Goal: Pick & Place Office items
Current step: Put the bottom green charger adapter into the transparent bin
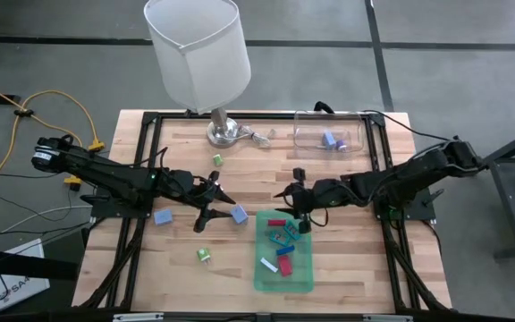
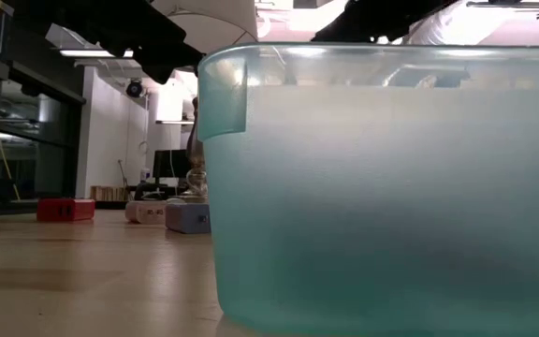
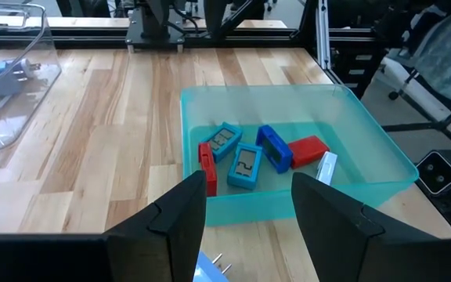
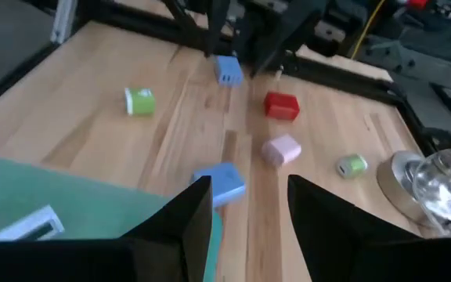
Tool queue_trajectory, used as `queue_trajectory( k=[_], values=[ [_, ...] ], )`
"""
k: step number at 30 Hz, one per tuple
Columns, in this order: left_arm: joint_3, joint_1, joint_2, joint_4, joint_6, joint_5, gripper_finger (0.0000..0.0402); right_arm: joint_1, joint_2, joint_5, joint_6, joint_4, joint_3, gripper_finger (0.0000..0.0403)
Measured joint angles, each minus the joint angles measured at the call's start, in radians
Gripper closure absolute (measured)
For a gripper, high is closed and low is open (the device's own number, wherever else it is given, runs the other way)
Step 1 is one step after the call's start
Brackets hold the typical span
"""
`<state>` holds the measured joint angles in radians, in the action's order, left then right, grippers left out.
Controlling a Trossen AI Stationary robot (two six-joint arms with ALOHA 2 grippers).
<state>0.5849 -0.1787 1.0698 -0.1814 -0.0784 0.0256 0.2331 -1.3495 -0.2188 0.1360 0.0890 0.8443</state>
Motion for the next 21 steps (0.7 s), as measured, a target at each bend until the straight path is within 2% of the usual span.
queue_trajectory(
  k=[16, 21],
  values=[
    [0.000, 0.000, 0.000, -0.023, 0.003, 0.000, 0.0218, -0.017, 0.000, 0.016, -0.012, 0.006, 0.002, 0.0249],
    [0.000, 0.000, 0.000, -0.043, 0.084, -0.007, 0.0218, -0.017, 0.000, 0.019, -0.012, 0.006, 0.002, 0.0249]
  ],
)
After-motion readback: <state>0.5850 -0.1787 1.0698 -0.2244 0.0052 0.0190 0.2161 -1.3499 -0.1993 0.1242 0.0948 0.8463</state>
